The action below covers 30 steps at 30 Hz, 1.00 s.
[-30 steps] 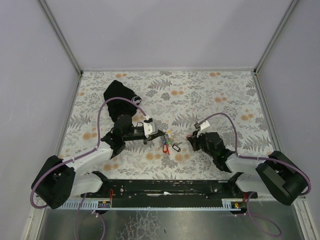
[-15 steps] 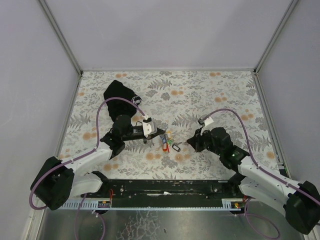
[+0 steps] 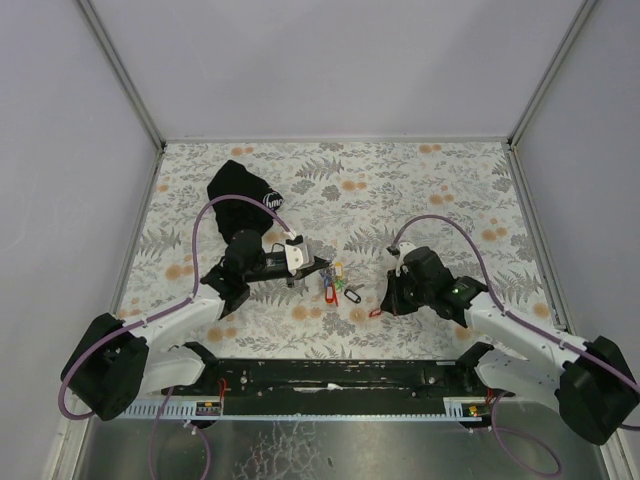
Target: Put the keys on the keyring
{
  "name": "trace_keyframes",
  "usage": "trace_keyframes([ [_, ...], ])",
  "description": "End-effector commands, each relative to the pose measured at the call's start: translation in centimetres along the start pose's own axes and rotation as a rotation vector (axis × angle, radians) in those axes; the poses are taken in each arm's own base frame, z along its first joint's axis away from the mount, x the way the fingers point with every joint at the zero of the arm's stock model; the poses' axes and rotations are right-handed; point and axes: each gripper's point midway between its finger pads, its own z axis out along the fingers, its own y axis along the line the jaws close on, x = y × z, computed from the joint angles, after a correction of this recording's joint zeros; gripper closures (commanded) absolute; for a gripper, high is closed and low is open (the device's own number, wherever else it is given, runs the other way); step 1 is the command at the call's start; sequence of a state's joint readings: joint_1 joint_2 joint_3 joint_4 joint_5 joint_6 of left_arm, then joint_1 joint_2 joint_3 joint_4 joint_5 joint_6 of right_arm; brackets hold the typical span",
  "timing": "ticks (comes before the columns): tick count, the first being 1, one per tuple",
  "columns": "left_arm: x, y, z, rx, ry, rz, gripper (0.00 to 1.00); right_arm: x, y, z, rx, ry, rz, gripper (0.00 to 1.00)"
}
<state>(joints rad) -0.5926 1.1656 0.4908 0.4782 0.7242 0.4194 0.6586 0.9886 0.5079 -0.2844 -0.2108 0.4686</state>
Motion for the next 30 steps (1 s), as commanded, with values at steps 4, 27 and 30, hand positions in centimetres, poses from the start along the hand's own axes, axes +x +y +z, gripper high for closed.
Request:
trace_keyframes([
  [4, -2.2, 1.0, -0.1, -0.034, -0.071, 0.064, 1.0, -5.3, -2.4, 1.6, 0.16, -0.164, -0.039, 1.0],
  [27, -2.2, 1.1, -0.1, -0.038, -0.073, 0.063, 1.0, -10.1, -5.6, 6.6, 0.227, -0.469, -0.151, 1.0],
  [30, -2.2, 1.1, -0.1, -0.038, -0.076, 0.064, 1.0, -9.7, -6.1, 6.6, 0.239, -0.481, -0.15, 1.0],
])
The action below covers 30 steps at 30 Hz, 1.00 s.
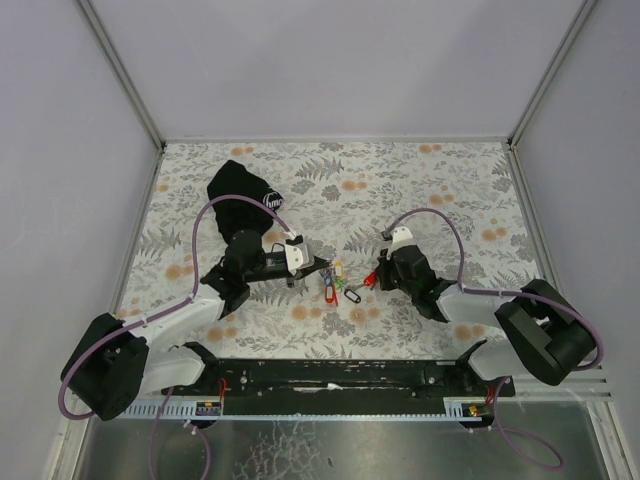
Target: Put the keys on the keyring
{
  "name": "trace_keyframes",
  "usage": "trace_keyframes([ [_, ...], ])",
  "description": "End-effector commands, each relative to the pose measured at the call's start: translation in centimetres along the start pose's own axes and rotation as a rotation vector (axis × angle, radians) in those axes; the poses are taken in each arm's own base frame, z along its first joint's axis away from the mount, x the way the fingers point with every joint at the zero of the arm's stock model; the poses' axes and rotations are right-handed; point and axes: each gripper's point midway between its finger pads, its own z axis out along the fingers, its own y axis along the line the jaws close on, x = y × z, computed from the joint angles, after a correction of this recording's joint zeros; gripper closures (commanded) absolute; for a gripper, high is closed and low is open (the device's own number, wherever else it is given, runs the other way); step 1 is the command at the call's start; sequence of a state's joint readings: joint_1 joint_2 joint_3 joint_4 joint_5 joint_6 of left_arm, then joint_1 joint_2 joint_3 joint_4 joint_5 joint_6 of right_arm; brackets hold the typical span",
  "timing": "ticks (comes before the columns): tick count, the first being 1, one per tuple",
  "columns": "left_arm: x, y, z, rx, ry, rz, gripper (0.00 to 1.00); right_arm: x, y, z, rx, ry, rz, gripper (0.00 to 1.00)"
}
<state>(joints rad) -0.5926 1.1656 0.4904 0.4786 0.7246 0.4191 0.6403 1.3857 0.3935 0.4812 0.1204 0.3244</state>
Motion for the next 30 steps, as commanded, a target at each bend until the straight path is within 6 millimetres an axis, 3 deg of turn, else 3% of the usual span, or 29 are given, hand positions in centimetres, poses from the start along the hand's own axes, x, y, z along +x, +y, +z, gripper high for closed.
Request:
trace_keyframes([
  [1, -2.2, 1.1, -0.1, -0.039, -0.075, 0.063, 1.0, -2.1, -0.6, 0.2, 0.025, -0.119, 0.001, 1.0],
  [7, -2.2, 1.1, -0.1, -0.04, -0.077, 0.063, 1.0, -1.4, -0.8, 0.1, 0.036, -0.088, 0.002, 0.91],
  [16, -2.2, 1.2, -0.1, -0.045, -0.076, 0.061, 1.0, -2.6, -0.6, -1.7, 0.081, 0.018, 0.056, 0.58],
  [23, -2.2, 1.2, -0.1, -0.043, -0.074, 0.057, 1.0, -4.3, -0.1, -3.1, 0.133, 0.194, 0.041, 0.52],
  [30, -2.1, 1.2, -0.1, -0.044, -0.071, 0.057, 1.0, -3.1, 0.0, -2.4, 0.171, 0.378, -0.026, 0.54],
])
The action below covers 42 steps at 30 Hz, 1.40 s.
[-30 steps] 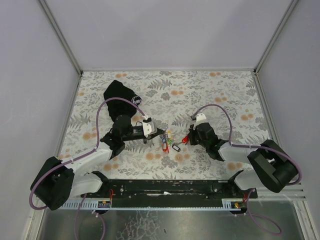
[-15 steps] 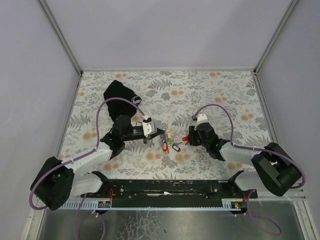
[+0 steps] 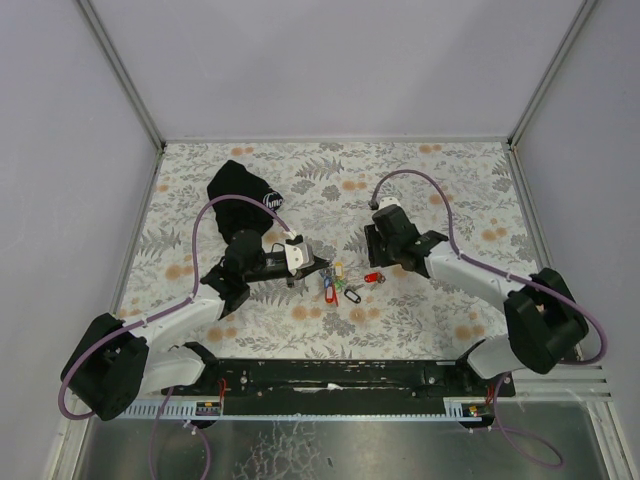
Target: Put the keys on the keyring
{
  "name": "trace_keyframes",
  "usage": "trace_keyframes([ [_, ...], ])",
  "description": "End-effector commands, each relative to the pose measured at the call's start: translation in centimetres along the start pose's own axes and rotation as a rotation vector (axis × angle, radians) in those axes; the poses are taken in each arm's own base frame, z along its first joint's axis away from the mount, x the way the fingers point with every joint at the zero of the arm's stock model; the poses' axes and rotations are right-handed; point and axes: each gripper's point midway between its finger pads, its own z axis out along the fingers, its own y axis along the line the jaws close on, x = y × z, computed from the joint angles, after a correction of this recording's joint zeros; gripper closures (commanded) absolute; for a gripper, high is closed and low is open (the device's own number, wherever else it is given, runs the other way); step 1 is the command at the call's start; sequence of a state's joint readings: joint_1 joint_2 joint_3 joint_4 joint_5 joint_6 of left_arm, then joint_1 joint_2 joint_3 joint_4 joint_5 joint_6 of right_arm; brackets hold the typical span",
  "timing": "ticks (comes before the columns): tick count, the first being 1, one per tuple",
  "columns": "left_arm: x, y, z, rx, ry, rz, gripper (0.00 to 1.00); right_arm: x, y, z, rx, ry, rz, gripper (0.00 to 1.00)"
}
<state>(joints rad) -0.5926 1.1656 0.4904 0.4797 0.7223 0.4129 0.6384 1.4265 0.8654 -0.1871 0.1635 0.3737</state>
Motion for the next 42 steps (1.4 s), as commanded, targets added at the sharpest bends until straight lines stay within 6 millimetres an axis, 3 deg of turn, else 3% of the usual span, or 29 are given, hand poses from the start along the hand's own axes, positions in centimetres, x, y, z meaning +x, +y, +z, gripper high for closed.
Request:
trace_keyframes([
  [1, -2.1, 1.1, -0.1, -0.041, -0.072, 0.061, 1.0, 2.9, -1.1, 0.0, 0.074, 0.18, -0.055, 0.54],
  [6, -2.0, 1.2, -0.1, -0.041, -0.071, 0.061, 1.0, 3.5, -1.4, 0.9, 0.146, 0.237, -0.106, 0.56],
  [15, -2.0, 1.2, 0.0, -0.041, -0.068, 0.06, 1.0, 2.7, -0.6, 1.5, 0.198, 0.223, -0.165, 0.62],
  [25, -2.0, 1.2, -0.1, -0.042, -0.069, 0.062, 1.0, 4.6, -1.1, 3.2, 0.245, 0.289, -0.2, 0.69],
  [42, -2.0, 1.1, 0.0, -0.038, -0.069, 0.061, 1.0, 5.4, -2.0, 2.9, 0.284, 0.308, -0.197, 0.84],
])
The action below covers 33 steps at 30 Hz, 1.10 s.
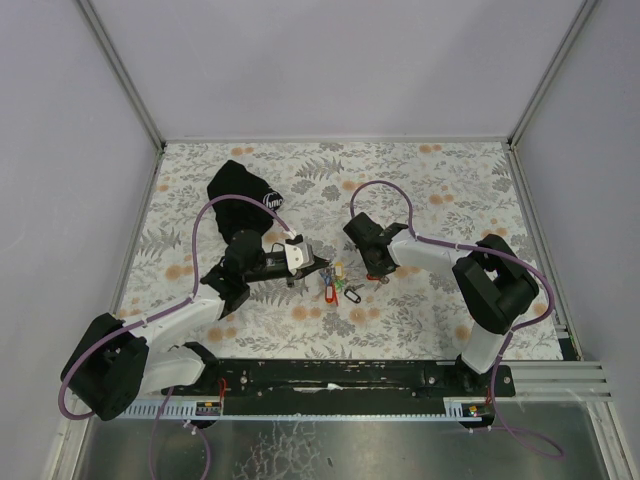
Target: Put the keys on the keyring
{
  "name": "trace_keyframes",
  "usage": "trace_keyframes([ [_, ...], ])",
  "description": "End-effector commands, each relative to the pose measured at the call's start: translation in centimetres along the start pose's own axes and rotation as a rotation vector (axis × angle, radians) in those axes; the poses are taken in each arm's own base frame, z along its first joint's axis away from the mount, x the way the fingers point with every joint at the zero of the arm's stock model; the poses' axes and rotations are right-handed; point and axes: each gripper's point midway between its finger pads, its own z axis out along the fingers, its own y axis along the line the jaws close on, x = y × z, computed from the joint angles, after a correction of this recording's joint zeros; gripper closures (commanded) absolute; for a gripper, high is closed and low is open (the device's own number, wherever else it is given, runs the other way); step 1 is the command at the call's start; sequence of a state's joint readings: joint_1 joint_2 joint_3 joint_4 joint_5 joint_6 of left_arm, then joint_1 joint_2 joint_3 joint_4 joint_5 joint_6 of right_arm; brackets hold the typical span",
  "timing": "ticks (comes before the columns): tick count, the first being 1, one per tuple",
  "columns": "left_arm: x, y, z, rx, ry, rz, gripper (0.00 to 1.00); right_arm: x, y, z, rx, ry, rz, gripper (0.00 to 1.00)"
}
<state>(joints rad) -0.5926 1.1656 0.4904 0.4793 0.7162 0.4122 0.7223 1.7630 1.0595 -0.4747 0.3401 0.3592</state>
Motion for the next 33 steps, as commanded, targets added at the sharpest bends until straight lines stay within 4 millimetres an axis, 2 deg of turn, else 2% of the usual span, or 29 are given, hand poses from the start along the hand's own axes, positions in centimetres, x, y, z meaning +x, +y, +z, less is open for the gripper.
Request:
trace_keyframes([
  [1, -2.1, 1.1, 0.0, -0.033, -0.072, 0.062, 1.0, -0.4, -0.2, -0.6, 0.026, -0.019, 0.006, 0.86],
  [7, -2.1, 1.0, 0.0, -0.03, -0.073, 0.063, 1.0, -0.2, -0.4, -1.0, 0.018, -0.031, 0.015, 0.98],
  [10, -2.0, 1.0, 0.0, -0.028, -0.072, 0.062, 1.0, -0.5, -0.2, -1.6, -0.023, -0.07, 0.014, 1.0],
  [19, -2.0, 0.8, 0.0, -0.018, -0.072, 0.065, 1.0, -5.0, 1.1, -6.8, -0.249, -0.403, -0.087, 1.0],
  [26, -1.9, 0.5, 0.1, 0.004, -0.067, 0.066, 1.0, -6.0, 3.2, -11.7, -0.467, -0.675, -0.272, 1.0],
  [29, -1.9, 0.3, 0.2, 0.023, -0.068, 0.068, 1.0, -6.3, 3.3, -13.6, -0.502, -0.792, -0.344, 1.0],
  [33, -2.0, -0.1, 0.3, 0.05, -0.072, 0.07, 1.0, -6.4, 4.0, -15.3, -0.583, -0.865, -0.433, 1.0],
])
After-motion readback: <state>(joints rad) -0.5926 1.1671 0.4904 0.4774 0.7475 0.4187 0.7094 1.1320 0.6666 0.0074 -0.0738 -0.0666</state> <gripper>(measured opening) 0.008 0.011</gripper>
